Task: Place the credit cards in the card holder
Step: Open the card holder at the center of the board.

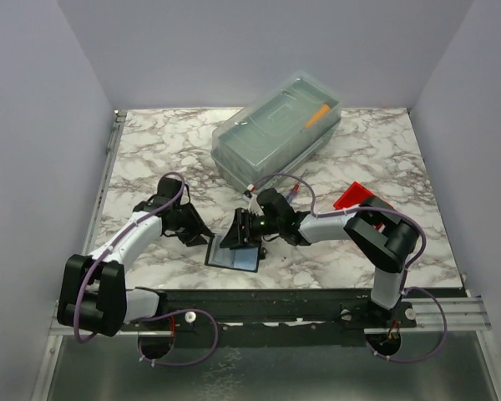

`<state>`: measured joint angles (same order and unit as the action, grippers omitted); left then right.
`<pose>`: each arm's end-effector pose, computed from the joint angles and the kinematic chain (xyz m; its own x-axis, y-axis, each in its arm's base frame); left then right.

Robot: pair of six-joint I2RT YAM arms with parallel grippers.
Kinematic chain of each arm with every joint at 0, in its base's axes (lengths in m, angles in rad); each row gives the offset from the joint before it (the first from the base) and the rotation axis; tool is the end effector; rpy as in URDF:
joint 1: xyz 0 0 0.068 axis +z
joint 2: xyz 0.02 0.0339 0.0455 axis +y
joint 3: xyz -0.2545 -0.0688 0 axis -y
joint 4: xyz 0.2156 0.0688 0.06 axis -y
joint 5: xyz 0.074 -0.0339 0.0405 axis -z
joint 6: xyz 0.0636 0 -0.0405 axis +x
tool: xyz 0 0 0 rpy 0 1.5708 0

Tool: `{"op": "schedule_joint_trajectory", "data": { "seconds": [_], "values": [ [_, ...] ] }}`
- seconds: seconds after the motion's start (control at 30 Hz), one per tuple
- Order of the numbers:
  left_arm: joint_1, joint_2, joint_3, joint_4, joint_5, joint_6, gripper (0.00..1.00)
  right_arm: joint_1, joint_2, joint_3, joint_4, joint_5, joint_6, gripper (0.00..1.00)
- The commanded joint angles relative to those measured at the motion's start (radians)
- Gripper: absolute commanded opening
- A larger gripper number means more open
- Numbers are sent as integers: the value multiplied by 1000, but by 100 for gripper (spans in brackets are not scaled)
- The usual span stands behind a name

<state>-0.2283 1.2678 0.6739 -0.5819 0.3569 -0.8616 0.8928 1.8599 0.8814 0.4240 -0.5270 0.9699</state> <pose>0.1973 -0.0687 0.1622 -0.8458 -0.5335 -0.0059 -0.4589 0.7331 -0.5020 0.2086 0.3101 0.1442 -0.9632 -0.0594 -0.2622 -0.2598 0.4565 0.8510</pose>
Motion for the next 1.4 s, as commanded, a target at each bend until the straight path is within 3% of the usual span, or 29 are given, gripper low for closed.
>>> {"op": "schedule_joint_trajectory", "data": {
  "seconds": [0.0, 0.13, 0.4, 1.07, 1.2, 1.37],
  "values": [
    [12, -33, 58, -63, -100, 52, 38, -3, 28, 36, -76, -7, -33, 54],
    [13, -37, 97, -76, -98, 89, 40, -3, 22, 47, -175, 57, -52, 54],
    [-25, -21, 73, -5, 105, 124, 40, -2, -46, -2, -229, 123, -58, 53],
    [-150, 120, 0, 114, 31, 70, 50, -3, -181, -127, -209, 192, -30, 53],
    [-187, 138, -5, 173, 133, 71, 52, -3, -210, -149, -218, 207, -21, 53],
    [-236, 97, -9, 261, 214, 40, 61, -3, -287, -180, -287, 273, -22, 53]
  ]
}}
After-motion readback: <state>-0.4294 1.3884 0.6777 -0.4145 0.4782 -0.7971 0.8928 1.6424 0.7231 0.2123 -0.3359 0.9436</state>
